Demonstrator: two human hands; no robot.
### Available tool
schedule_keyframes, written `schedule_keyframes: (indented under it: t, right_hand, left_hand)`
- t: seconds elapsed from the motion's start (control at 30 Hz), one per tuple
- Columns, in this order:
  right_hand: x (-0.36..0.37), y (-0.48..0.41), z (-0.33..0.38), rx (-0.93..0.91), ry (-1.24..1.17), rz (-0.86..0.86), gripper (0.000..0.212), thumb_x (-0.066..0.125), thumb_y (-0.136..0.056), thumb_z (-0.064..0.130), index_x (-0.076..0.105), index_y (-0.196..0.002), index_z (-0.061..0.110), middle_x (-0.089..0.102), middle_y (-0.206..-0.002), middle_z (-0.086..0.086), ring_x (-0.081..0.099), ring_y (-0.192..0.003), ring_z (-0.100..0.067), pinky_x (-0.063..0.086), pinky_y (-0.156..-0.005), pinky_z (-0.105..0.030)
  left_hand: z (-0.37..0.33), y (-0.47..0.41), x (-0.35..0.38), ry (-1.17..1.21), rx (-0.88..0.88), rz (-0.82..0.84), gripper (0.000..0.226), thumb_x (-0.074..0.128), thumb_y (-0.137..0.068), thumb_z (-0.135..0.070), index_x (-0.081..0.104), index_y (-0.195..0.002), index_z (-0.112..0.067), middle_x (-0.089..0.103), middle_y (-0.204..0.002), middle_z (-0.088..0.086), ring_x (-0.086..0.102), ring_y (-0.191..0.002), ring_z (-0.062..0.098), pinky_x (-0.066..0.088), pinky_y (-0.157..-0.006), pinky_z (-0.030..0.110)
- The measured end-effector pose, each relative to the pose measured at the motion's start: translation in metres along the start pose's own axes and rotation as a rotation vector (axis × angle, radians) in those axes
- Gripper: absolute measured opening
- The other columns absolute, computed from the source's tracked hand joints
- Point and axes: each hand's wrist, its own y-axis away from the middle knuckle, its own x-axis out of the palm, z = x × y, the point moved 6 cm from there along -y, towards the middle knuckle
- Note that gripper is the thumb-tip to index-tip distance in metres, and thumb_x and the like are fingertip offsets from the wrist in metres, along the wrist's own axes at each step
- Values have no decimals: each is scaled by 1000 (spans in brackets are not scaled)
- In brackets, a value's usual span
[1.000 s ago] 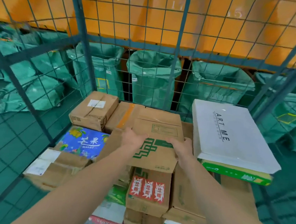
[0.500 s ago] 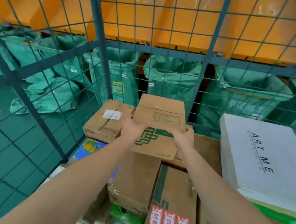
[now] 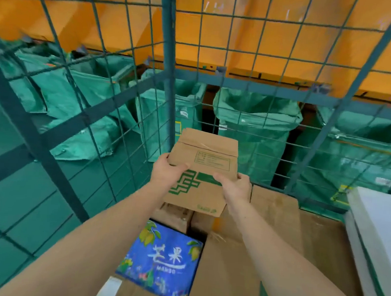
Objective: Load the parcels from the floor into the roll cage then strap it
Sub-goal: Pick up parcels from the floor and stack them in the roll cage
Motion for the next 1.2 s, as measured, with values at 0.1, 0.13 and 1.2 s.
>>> schedule_keyframes:
  t: [0.1, 0.13, 1.2]
  right_hand:
    - [27, -14, 4, 6, 11, 17, 83, 88, -52, 48, 54, -122, 19, 67, -108, -2, 63, -90, -25, 54, -78, -44]
    - [36, -19, 6, 3, 11, 17, 77, 89, -60, 41, 50, -122, 18, 66, -109, -3, 63, -93, -26, 55, -82, -44]
    - [57, 17, 5, 72, 62, 202, 69, 55, -99, 7, 21, -158, 23, 34, -159, -3, 39, -141, -25, 42, -109, -42]
  left_hand:
    - [11, -33, -6, 16, -17, -5, 56, 77, -81, -32, 53, -129, -13, 62, -120, 2, 60, -104, 22, 46, -84, 29]
    - [14, -43, -8, 24, -27, -6, 55, 76, -82, -31, 53, -129, -13, 61, -117, 1, 59, -100, 20, 45, -82, 28]
    - [45, -41, 22, 189, -218, 217, 35, 51, -97, -23, 54, -131, -17, 57, -127, 5, 52, -117, 26, 42, -107, 45]
